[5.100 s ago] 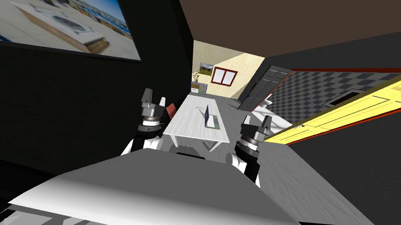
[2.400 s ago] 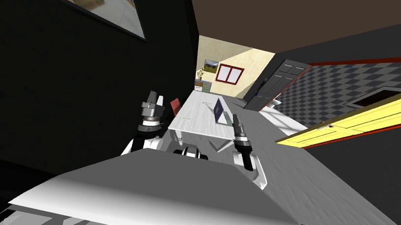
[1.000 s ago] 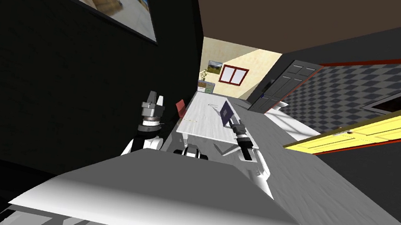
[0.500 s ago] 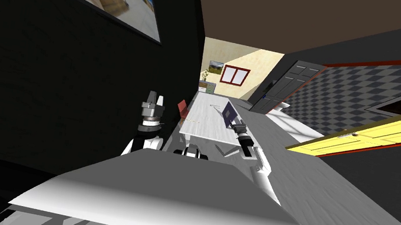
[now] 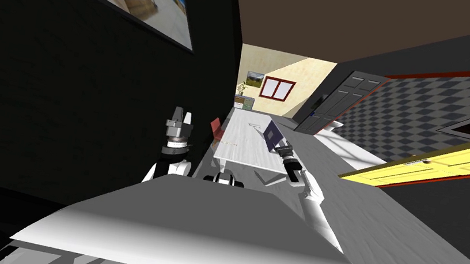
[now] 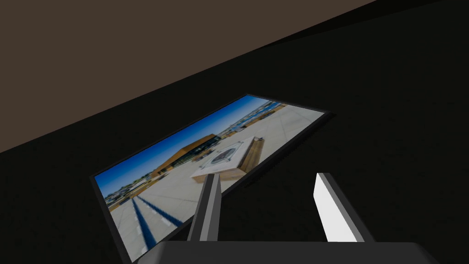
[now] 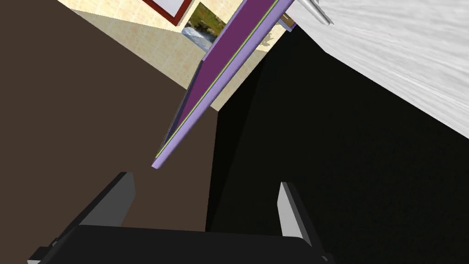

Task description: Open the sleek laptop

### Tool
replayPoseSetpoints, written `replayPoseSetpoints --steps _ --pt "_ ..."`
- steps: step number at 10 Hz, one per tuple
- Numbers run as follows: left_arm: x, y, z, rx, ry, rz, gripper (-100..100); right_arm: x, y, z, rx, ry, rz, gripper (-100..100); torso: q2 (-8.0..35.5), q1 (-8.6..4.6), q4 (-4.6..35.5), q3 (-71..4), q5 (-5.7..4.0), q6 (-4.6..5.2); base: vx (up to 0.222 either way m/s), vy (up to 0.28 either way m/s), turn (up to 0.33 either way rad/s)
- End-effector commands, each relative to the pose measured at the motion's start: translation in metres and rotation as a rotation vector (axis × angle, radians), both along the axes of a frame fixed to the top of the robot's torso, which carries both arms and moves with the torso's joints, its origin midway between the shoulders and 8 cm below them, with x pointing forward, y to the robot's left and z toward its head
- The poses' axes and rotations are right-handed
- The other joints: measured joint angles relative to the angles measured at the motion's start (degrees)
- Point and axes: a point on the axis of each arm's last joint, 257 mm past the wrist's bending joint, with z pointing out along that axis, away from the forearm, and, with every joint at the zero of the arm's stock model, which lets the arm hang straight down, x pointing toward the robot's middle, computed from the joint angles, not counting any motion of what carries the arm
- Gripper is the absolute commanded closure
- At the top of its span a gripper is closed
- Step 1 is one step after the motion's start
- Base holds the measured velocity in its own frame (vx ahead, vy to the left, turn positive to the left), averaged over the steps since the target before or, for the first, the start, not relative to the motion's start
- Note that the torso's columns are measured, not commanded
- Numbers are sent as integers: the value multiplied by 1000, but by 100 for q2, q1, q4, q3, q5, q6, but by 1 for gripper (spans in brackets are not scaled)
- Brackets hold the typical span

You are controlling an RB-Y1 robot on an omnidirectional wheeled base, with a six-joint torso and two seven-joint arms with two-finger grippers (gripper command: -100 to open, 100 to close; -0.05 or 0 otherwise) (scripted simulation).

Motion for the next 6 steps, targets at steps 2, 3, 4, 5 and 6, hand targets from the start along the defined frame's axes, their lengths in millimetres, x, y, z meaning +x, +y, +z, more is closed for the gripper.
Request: replayPoseSetpoints --steps 2,3,4,5,6 --pt "0 0 0 0 0 0 0 8 -39 -4 -226 43 -69 -100 -3 6 -1 -2 2 0 19 74 22" --pt "0 0 0 0 0 0 0 10 -49 -3 -276 52 -83 -100 0 5 0 -1 2 1 14 65 19" --pt "0 0 0 0 0 0 0 11 -57 -2 -321 59 -96 -100 0 0 0 0 0 0 15 53 19" --pt "0 0 0 0 0 0 0 13 -71 1 -390 70 -115 -100 0 -4 0 0 -1 1 10 52 19" --pt "0 0 0 0 0 0 0 14 -79 4 -432 76 -125 -100 0 -3 0 0 -1 0 20 46 18"
